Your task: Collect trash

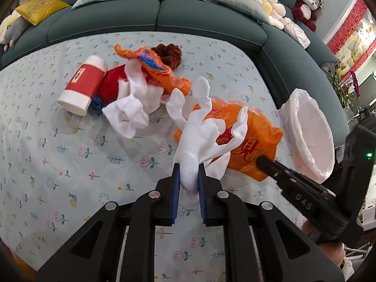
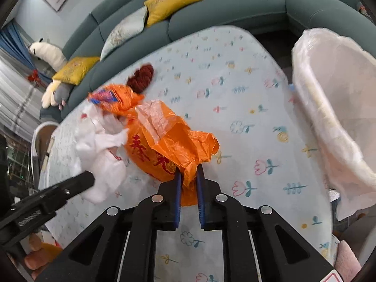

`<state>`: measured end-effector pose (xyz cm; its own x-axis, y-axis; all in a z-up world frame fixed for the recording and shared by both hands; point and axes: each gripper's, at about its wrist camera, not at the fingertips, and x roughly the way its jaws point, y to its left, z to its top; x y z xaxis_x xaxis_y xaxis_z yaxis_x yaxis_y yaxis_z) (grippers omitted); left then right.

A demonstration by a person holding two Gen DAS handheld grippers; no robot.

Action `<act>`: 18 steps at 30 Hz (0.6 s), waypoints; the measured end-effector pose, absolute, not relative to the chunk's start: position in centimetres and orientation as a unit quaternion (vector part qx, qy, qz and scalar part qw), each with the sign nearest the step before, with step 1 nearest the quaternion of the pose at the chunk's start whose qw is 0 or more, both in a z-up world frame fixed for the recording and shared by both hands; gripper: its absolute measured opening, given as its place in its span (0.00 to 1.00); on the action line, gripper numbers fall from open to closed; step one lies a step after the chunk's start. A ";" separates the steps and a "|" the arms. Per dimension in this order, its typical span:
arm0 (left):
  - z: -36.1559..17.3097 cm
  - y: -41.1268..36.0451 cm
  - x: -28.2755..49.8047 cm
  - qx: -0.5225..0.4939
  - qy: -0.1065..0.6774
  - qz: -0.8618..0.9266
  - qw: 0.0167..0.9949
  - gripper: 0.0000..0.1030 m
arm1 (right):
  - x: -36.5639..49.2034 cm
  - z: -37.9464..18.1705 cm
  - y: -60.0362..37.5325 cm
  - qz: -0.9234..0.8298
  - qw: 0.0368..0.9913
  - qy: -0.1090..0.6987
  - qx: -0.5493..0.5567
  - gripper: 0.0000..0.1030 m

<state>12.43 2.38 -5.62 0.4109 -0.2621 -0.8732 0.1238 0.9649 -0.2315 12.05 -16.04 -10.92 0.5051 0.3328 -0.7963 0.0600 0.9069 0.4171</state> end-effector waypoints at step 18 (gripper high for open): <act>-0.1 -9.2 12.7 -0.028 0.486 -0.215 0.846 0.14 | 6.1 -2.8 -28.7 -0.083 0.892 0.356 0.267 0.11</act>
